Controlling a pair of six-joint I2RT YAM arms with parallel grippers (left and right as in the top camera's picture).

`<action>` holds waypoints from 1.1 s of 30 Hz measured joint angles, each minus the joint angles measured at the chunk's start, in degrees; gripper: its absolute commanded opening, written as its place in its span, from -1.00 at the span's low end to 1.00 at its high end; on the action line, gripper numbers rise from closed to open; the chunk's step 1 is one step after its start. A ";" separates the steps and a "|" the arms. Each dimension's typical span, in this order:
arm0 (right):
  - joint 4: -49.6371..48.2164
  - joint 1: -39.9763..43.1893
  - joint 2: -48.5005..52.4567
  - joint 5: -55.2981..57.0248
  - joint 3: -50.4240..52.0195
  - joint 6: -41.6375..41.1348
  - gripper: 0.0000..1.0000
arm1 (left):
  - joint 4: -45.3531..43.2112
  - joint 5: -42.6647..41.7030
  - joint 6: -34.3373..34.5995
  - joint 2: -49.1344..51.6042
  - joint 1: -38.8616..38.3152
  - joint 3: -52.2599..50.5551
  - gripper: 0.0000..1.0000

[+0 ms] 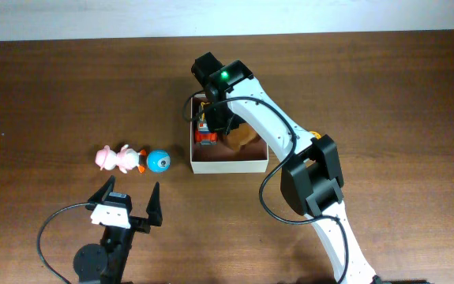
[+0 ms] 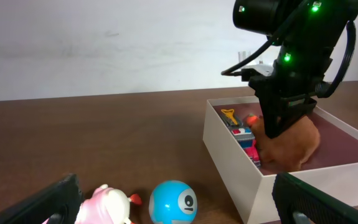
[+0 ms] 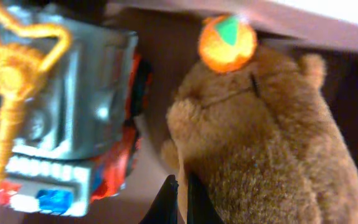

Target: Pack container

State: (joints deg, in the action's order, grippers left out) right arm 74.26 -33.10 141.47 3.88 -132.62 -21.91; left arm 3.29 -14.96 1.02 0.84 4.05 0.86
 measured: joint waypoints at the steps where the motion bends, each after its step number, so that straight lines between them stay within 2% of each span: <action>1: 0.00 0.00 0.00 0.57 0.00 -0.13 -0.92 | 0.00 0.00 0.02 0.00 0.00 0.00 0.99; 10: -0.96 0.00 0.00 4.26 0.02 -0.83 -0.92 | 0.00 0.00 0.00 0.00 0.00 0.00 0.99; 33: -8.48 0.63 0.02 2.08 0.63 4.31 -0.93 | 0.00 0.00 0.00 0.00 0.00 0.00 0.99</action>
State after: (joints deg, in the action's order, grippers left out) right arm 65.78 -32.47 141.49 5.96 -131.98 -17.61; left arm 3.29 -14.96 1.02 0.84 4.05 0.86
